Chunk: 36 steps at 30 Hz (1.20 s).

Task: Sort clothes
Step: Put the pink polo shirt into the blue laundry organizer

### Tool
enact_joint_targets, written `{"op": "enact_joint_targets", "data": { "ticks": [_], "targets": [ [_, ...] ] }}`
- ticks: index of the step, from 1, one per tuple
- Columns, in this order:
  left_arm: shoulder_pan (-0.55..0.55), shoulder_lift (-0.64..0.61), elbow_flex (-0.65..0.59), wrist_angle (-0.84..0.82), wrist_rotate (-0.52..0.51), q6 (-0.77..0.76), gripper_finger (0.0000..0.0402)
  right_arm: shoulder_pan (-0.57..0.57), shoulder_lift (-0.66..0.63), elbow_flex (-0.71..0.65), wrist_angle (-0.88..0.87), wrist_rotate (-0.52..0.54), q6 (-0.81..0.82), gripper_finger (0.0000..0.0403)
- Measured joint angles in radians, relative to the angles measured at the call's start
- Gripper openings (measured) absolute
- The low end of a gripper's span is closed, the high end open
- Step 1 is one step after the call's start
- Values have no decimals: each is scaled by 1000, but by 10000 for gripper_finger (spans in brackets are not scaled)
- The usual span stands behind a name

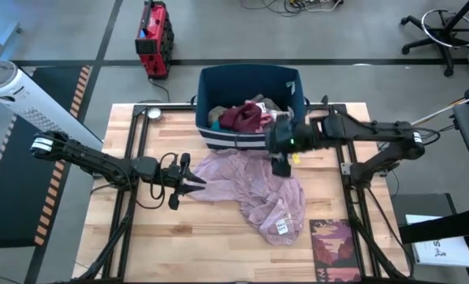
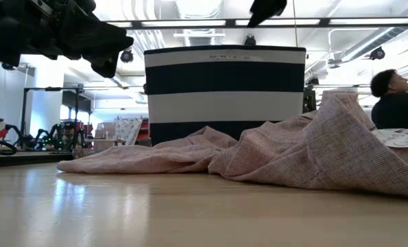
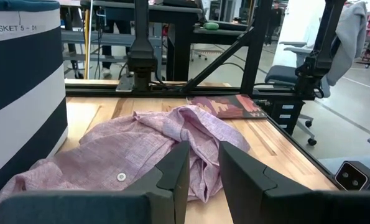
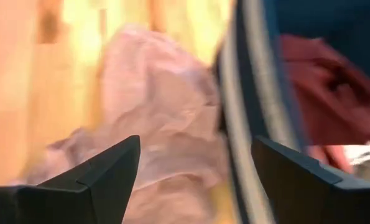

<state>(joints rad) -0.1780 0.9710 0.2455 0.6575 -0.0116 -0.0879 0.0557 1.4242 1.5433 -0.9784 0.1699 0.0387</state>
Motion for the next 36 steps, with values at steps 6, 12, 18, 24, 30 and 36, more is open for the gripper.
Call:
{"op": "enact_joint_targets", "data": {
  "ticks": [6, 12, 18, 24, 30, 36],
  "targets": [
    [0, 0, 0, 0, 0, 0, 74, 115, 0, -16, -20, -21, 101, 295],
    [0, 0, 0, 0, 0, 0, 74, 190, 0, -94, -15, -21, 182, 309],
    [0, 0, 0, 0, 0, 0, 74, 222, 1, -218, 47, -21, 258, 310],
    [0, 0, 0, 0, 0, -1, 74, 226, 1, -333, 152, -21, 291, 310],
    [0, 0, 0, 0, 0, -3, 74, 226, 1, -434, 278, -21, 304, 310],
    [0, 0, 0, 0, 0, -5, 74, 226, 1, -516, 392, -21, 302, 311]
  ]
}}
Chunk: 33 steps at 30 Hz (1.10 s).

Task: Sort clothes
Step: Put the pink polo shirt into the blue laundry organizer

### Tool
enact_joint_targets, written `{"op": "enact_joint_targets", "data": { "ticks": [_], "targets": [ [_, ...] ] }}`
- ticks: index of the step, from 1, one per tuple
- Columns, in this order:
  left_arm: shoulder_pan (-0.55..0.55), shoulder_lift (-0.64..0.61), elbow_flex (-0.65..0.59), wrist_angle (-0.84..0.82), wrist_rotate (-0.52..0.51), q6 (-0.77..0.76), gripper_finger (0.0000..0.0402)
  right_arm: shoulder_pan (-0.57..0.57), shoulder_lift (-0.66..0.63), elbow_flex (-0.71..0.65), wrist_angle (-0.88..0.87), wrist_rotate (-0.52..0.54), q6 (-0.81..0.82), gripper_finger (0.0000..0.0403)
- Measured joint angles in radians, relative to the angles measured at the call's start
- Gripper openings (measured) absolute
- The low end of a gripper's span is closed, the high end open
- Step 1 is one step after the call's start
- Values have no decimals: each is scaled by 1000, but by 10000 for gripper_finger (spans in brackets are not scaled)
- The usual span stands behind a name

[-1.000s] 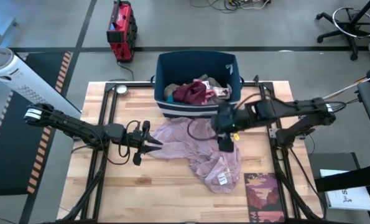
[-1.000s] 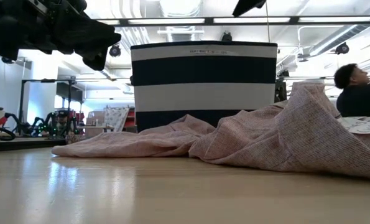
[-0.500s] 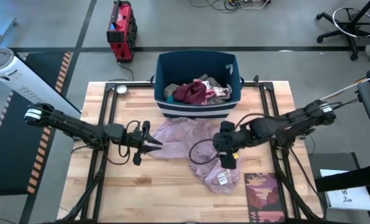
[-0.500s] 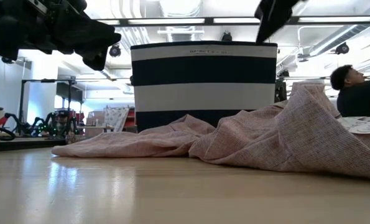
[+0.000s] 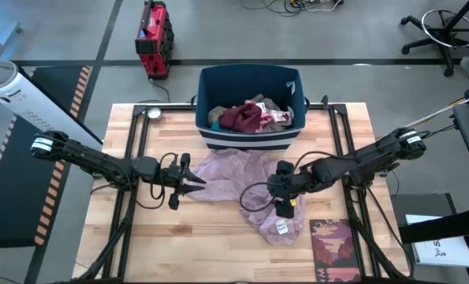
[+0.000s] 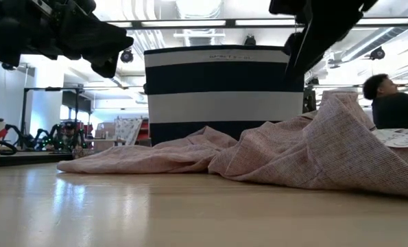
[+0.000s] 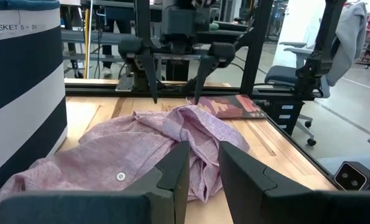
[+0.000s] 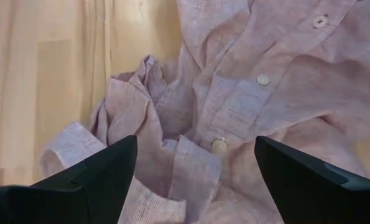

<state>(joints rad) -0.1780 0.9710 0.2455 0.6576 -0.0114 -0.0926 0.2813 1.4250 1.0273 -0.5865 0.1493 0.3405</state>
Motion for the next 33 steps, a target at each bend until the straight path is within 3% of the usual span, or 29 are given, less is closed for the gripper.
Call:
{"op": "enact_joint_targets", "data": {
  "ticks": [6, 15, 26, 33],
  "targets": [
    [0, 0, 0, -2, 0, -10, 74, 0, 0, -47, 103, 7, 1, 297],
    [0, 0, 0, -6, 0, -7, 74, 0, 0, -43, 98, 0, 8, 275],
    [0, 0, 0, -12, 1, -27, 74, 0, 0, -43, 95, 0, -1, 330],
    [0, 0, 0, -13, 1, -22, 74, 2, 34, -52, 93, 0, 0, 339]
  ]
}}
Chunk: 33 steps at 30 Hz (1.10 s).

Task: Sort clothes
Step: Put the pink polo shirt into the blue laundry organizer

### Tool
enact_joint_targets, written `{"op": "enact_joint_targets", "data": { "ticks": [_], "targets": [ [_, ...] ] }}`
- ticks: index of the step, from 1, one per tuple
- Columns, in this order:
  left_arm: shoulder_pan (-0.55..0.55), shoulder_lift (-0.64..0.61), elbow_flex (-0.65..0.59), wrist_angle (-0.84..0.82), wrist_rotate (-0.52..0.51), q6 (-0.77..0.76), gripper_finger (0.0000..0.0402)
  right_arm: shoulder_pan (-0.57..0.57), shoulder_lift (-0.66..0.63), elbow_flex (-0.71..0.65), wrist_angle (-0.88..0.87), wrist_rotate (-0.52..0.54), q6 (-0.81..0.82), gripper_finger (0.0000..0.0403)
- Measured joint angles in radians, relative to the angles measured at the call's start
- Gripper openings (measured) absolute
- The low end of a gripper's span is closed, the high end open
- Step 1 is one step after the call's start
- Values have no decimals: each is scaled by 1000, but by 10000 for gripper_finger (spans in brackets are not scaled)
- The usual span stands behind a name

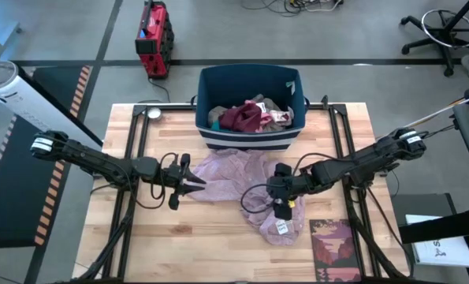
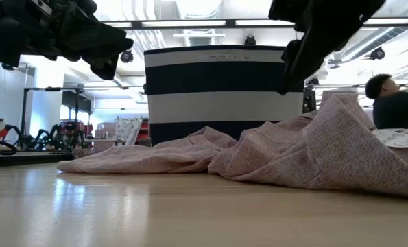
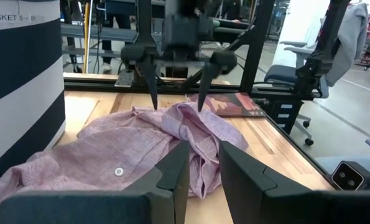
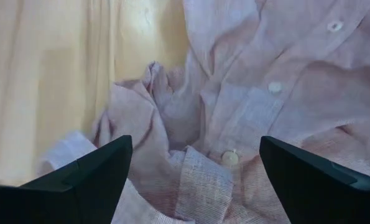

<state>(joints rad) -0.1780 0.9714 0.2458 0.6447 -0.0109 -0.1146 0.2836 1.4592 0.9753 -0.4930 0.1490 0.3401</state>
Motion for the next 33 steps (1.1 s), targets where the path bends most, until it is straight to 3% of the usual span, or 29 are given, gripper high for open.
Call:
{"op": "enact_joint_targets", "data": {
  "ticks": [14, 17, 19, 24, 29, 33],
  "targets": [
    [0, 0, 0, -7, 1, 0, 74, -15, 315, 6, 7, -6, 0, 327],
    [0, 0, 0, -9, 1, -1, 74, -21, 359, 11, 23, -7, -21, 283],
    [0, 0, 0, -9, 2, -2, 74, -21, 376, 13, 43, -8, -51, 230],
    [0, 0, 0, -9, 2, -7, 74, -22, 366, 12, 73, -12, -130, 40],
    [0, 0, 0, 3, 3, -7, 74, -17, 324, 102, -93, -20, -149, 30],
    [0, 0, 0, 34, 27, 8, 74, 19, 281, 243, -301, 110, -160, 30]
  ]
}}
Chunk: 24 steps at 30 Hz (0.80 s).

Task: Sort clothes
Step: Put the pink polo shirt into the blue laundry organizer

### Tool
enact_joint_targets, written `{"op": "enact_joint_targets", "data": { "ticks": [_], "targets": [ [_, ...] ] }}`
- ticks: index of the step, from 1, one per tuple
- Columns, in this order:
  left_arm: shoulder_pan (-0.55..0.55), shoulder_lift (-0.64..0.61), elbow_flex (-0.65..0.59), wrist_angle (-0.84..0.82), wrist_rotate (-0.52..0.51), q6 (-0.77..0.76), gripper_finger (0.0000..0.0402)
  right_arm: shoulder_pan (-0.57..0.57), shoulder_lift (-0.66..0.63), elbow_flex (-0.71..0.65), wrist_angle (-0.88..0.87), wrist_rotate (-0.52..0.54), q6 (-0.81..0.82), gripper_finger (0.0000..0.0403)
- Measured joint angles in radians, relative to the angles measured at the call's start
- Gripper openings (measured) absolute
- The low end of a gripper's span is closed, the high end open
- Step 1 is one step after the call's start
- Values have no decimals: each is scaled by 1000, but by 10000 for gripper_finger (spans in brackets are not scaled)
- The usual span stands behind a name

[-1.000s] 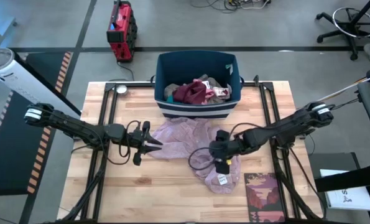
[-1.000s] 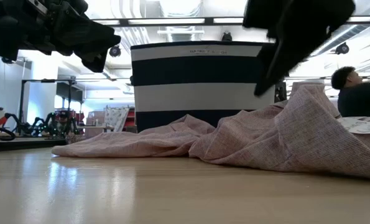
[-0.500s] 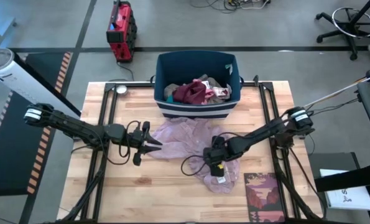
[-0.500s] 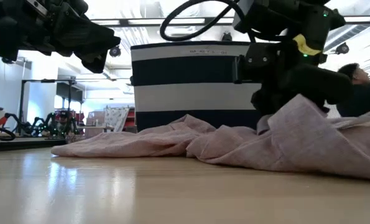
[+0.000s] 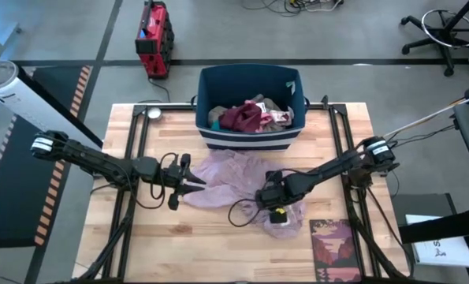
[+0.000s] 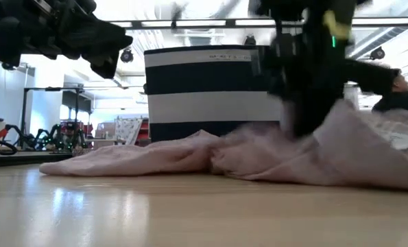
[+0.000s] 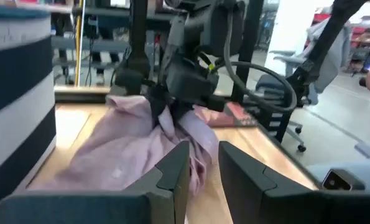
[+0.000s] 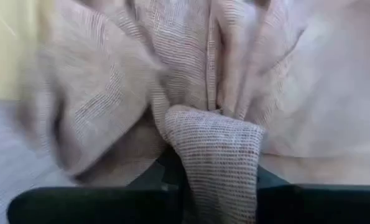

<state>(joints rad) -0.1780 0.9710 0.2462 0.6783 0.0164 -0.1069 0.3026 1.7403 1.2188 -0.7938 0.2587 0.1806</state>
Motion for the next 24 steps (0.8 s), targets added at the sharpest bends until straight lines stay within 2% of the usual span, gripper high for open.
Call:
{"op": "enact_joint_targets", "data": {
  "ticks": [4, 13, 18, 24],
  "targets": [
    [0, 0, 0, 44, 19, 20, 74, 32, -14, 146, -234, 106, 17, 30],
    [0, 0, 0, 80, 23, 38, 74, 86, -27, 489, -570, 384, 97, 30],
    [0, 0, 0, 90, 23, 54, 74, 100, -29, 668, -634, 613, 108, 30],
    [0, 0, 0, 93, 23, 57, 74, 96, -29, 850, -627, 877, -1, 30]
  ]
}}
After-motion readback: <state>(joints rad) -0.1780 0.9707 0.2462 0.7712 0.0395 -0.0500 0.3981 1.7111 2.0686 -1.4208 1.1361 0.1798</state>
